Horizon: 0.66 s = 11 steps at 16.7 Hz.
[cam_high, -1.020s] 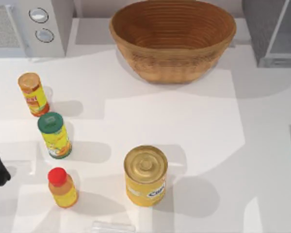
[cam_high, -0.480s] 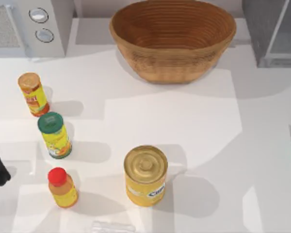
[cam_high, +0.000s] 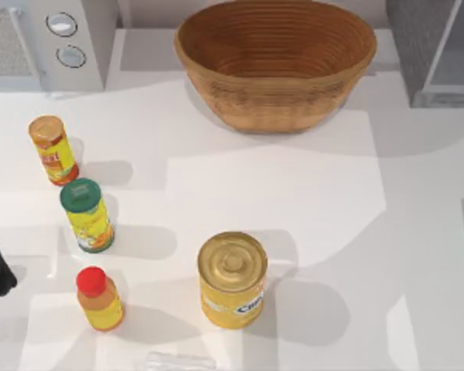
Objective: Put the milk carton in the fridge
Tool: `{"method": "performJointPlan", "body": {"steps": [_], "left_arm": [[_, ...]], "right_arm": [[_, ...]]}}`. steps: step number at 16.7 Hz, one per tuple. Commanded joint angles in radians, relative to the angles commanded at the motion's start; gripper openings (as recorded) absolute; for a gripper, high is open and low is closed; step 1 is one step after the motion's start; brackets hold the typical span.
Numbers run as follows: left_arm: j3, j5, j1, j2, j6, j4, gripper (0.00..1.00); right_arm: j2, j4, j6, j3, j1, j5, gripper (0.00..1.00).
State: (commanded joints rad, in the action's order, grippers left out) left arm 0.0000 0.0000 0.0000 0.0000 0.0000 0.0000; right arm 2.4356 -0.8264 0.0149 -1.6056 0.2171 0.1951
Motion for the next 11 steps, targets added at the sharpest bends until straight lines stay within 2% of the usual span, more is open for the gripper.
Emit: {"method": "performJointPlan", "body": {"steps": [5, 11], "left_arm": [[0.0, 0.0, 0.0, 0.0, 0.0, 0.0, 1.0], [0.0, 0.0, 0.0, 0.0, 0.0, 0.0, 1.0]], "right_arm": [[0.0, 0.0, 0.0, 0.0, 0.0, 0.0, 0.98], [0.0, 0.0, 0.0, 0.0, 0.0, 0.0, 1.0]]}}
